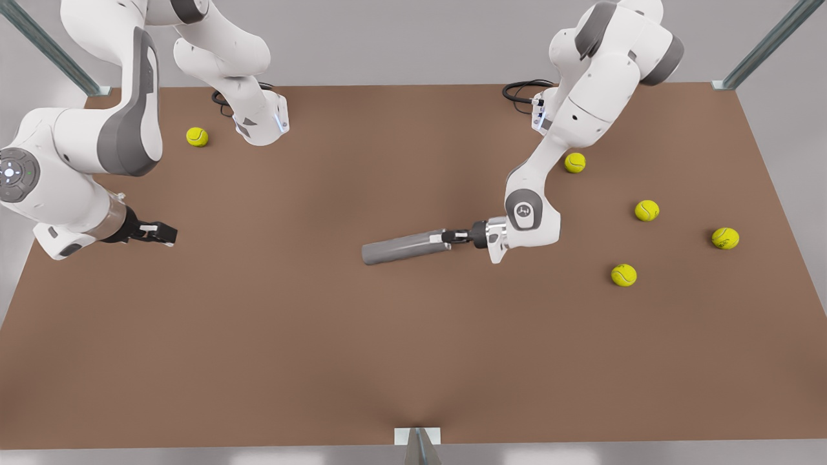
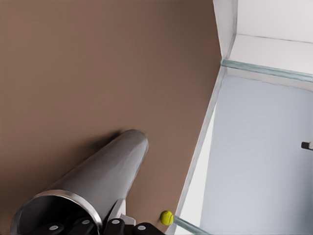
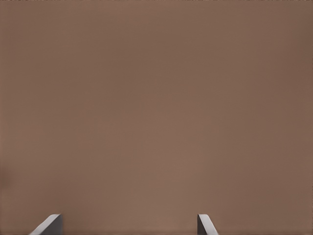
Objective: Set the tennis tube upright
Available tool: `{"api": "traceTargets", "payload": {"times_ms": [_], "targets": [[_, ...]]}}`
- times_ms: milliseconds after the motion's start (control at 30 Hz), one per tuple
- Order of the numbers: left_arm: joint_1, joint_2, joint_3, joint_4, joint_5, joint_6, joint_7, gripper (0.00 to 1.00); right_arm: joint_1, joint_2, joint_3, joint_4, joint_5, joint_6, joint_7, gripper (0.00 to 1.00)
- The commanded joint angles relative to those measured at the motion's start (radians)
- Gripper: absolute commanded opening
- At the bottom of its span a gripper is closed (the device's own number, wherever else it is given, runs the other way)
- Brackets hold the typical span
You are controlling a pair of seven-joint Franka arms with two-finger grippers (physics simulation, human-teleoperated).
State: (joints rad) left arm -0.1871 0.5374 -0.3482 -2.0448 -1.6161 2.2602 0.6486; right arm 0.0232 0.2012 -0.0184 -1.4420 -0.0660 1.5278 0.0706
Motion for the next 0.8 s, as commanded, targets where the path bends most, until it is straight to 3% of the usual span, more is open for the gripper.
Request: {"api": "traceTargets", "payload": {"times_ms": [0, 533, 667, 767], "targets": [[0.000, -0.001, 0.000, 0.000, 0.001, -0.001, 0.000, 0.21, 0.000, 0.000, 0.000, 0.000, 0.000, 0.000, 0.000, 1.00], [0.008, -0.086, 0.014, -0.006, 0.087, 0.009, -0.001, 0.21, 0.004, -0.005, 0.002, 0.000, 0.000, -0.002, 0.000, 1.00], [0.012, -0.125, 0.035, -0.017, 0.185, 0.009, -0.015, 0.21, 0.004, -0.005, 0.002, 0.000, 0.000, -0.015, -0.002, 1.00], [0.014, -0.160, 0.043, -0.014, 0.372, 0.009, -0.142, 0.21, -0.003, -0.002, 0.002, 0.000, 0.000, -0.012, -0.005, 1.00]]}}
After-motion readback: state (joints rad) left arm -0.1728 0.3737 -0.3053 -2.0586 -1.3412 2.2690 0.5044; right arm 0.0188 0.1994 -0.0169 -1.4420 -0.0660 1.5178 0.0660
